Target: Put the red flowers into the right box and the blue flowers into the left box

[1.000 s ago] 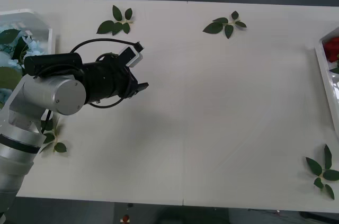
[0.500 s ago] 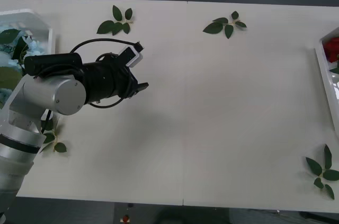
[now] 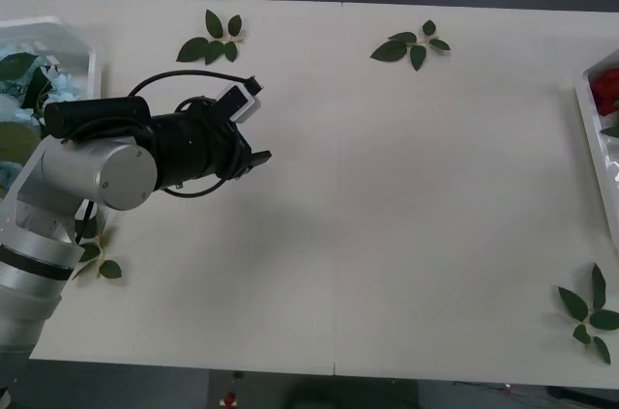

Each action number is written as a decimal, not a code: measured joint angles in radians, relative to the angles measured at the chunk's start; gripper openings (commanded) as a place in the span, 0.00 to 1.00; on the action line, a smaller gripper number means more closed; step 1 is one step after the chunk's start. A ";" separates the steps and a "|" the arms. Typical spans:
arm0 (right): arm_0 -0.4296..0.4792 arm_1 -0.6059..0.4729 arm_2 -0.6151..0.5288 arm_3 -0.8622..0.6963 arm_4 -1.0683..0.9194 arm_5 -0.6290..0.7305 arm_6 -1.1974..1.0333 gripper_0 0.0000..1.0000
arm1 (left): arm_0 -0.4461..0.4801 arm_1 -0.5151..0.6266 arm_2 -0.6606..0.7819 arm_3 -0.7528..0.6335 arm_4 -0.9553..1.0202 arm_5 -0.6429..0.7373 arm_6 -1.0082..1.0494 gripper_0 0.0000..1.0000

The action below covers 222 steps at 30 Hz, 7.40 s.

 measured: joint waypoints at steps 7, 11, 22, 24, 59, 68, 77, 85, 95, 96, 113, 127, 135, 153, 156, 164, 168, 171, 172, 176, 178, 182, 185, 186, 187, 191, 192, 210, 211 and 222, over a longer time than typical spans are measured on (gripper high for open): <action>0.000 0.000 0.000 -0.013 -0.180 0.046 0.196 0.96 | 0.000 0.000 0.000 0.000 0.000 0.000 0.000 1.00; 0.000 0.000 0.000 -0.059 -0.279 0.101 0.257 0.95 | 0.000 0.000 0.000 0.000 0.000 0.000 0.000 1.00; 0.000 0.000 -0.065 -0.192 -0.584 0.324 0.474 0.95 | 0.000 0.000 0.000 0.000 0.000 0.000 0.000 1.00; 0.000 0.000 -0.087 -0.201 -0.635 0.354 0.525 0.95 | 0.000 0.000 0.000 0.000 0.000 0.000 0.000 1.00; 0.000 0.279 -0.109 -0.286 -1.034 0.709 0.995 0.95 | 0.000 0.000 0.000 0.000 0.000 0.000 0.000 1.00; 0.000 0.343 0.008 -0.294 -1.034 0.676 0.995 0.96 | 0.000 0.000 0.000 0.000 0.000 0.000 0.000 1.00; 0.000 0.388 0.004 -0.294 -1.020 0.678 0.995 0.96 | 0.000 0.000 0.000 0.000 0.000 0.000 0.000 1.00; 0.000 0.394 0.004 -0.294 -1.012 0.678 0.995 0.95 | 0.000 0.000 0.000 0.000 0.000 0.000 0.000 1.00; 0.000 0.394 0.004 -0.294 -1.012 0.676 0.995 0.95 | 0.000 0.000 0.000 0.000 0.000 0.000 0.000 1.00; 0.000 0.394 0.004 -0.294 -1.012 0.676 0.995 0.95 | 0.000 0.000 0.000 0.000 0.000 0.000 0.000 1.00; 0.000 0.394 0.004 -0.294 -1.011 0.675 0.995 0.95 | 0.088 0.097 0.010 0.024 0.698 0.107 0.000 1.00; 0.000 0.394 0.004 -0.294 -1.011 0.675 0.995 0.99 | 0.050 0.284 0.156 0.025 1.109 0.293 -0.019 1.00; 0.000 0.394 0.004 -0.294 -1.011 0.675 0.995 1.00 | -0.039 0.309 -0.025 0.129 1.169 0.293 -0.333 1.00; 0.000 0.394 0.004 -0.294 -1.011 0.675 0.995 1.00 | -0.090 0.309 -0.110 0.156 1.345 0.340 -0.338 1.00; 0.000 0.394 0.004 -0.294 -1.011 0.675 0.995 1.00 | -0.090 0.309 -0.132 0.156 1.350 0.340 -0.338 1.00; 0.000 0.394 0.004 -0.294 -1.011 0.675 0.995 1.00 | -0.090 0.267 -0.075 0.180 1.264 0.448 -0.338 1.00; 0.000 0.394 0.004 -0.294 -1.011 0.675 0.995 1.00 | -0.090 0.195 0.021 0.241 1.250 0.548 -0.338 1.00; 0.000 0.394 0.004 -0.294 -1.011 0.675 0.995 1.00 | -0.090 0.173 0.045 0.252 1.250 0.585 -0.338 1.00; 0.000 0.394 0.004 -0.294 -1.011 0.675 0.995 1.00 | -0.090 0.173 0.043 0.252 1.250 0.594 -0.338 1.00; 0.000 0.394 0.004 -0.294 -1.011 0.675 0.995 1.00 | -0.087 0.172 0.029 0.252 1.250 0.634 -0.338 1.00; 0.000 0.394 0.004 -0.294 -1.011 0.675 0.995 1.00 | -0.079 0.163 0.029 0.252 1.238 0.655 -0.338 1.00; 0.000 0.394 0.004 -0.294 -1.011 0.675 0.995 1.00 | -0.062 0.132 0.049 0.236 1.171 0.671 -0.338 1.00; 0.005 0.396 0.004 -0.293 -1.008 0.671 0.995 1.00 | -0.048 0.122 0.061 0.194 1.163 0.671 -0.338 1.00; 0.007 0.399 0.004 -0.293 -1.007 0.668 0.995 1.00 | -0.043 0.122 0.062 0.179 1.170 0.671 -0.338 1.00; 0.007 0.400 0.004 -0.293 -1.007 0.668 0.995 1.00 | -0.040 0.122 0.064 0.170 1.181 0.672 -0.338 1.00; 0.006 0.402 0.000 -0.293 -1.007 0.713 0.995 1.00 | -0.038 0.115 0.077 0.160 1.197 0.715 -0.338 1.00; 0.006 0.403 -0.005 -0.293 -1.007 0.734 0.995 1.00 | -0.038 0.108 0.087 0.160 1.197 0.720 -0.338 1.00; 0.052 0.372 -0.045 -0.361 -1.108 0.852 0.995 1.00 | -0.038 0.053 0.121 0.160 1.197 0.722 -0.338 1.00; 0.065 0.366 -0.042 -0.380 -1.108 0.846 0.995 1.00 | -0.038 0.053 0.121 0.160 1.197 0.722 -0.338 1.00; 0.157 0.359 -0.005 -0.450 -1.108 0.795 0.995 1.00 | -0.038 0.053 0.121 0.160 1.197 0.722 -0.338 1.00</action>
